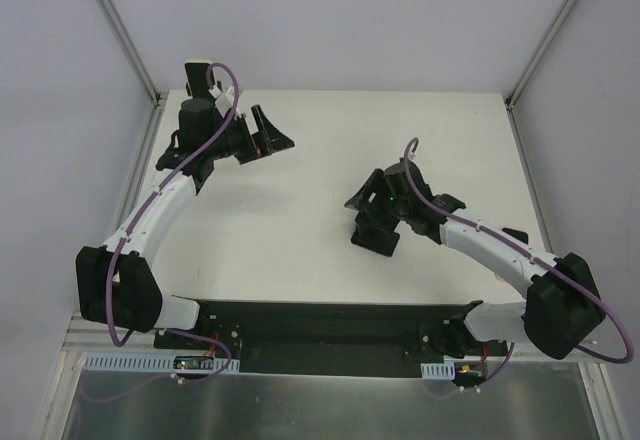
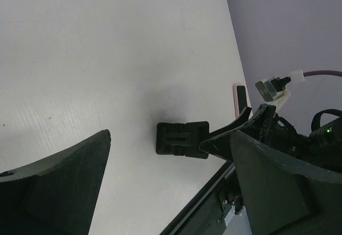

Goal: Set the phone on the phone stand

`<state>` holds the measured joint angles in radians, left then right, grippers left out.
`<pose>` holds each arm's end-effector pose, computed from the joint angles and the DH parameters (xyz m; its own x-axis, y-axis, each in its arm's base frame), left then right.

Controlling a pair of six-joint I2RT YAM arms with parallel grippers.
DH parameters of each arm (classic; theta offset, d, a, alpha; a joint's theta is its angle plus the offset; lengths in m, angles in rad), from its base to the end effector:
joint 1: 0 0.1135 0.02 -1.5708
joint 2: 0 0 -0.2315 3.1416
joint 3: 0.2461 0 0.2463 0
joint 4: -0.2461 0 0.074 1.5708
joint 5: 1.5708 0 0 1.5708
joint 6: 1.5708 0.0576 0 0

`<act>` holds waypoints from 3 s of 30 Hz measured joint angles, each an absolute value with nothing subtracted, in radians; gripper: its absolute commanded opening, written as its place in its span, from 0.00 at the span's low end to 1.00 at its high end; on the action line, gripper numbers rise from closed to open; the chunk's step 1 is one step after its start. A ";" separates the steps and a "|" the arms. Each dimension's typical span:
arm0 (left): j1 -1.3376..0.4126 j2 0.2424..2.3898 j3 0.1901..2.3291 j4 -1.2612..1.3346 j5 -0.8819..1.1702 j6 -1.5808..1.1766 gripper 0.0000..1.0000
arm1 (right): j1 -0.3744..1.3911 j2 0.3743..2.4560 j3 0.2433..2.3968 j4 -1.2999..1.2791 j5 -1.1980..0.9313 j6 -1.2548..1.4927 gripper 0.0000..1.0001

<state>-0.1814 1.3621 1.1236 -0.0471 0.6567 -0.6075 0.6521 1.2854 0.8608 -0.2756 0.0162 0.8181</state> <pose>0.3213 -0.0947 0.3081 -0.6380 -0.3426 -0.6896 0.4322 0.5819 -0.6889 0.2373 0.1800 0.2071 -0.7858 0.3182 -0.5304 -0.0343 0.8338 0.5510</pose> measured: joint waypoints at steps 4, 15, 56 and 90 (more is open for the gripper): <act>-0.176 1.370 1.124 -0.041 0.672 -0.619 0.91 | 0.652 1.316 0.860 -0.122 -0.092 0.790 0.91; -0.179 1.417 1.124 0.013 0.759 -0.652 0.88 | 0.646 1.234 0.904 -0.248 -0.190 0.258 0.97; -0.255 1.472 1.125 0.044 0.834 -0.643 0.87 | 0.830 1.338 0.670 0.207 0.184 -0.258 0.95; -0.255 1.472 1.133 0.018 0.832 -0.632 0.87 | 0.865 1.472 0.995 -0.389 0.189 -0.101 0.00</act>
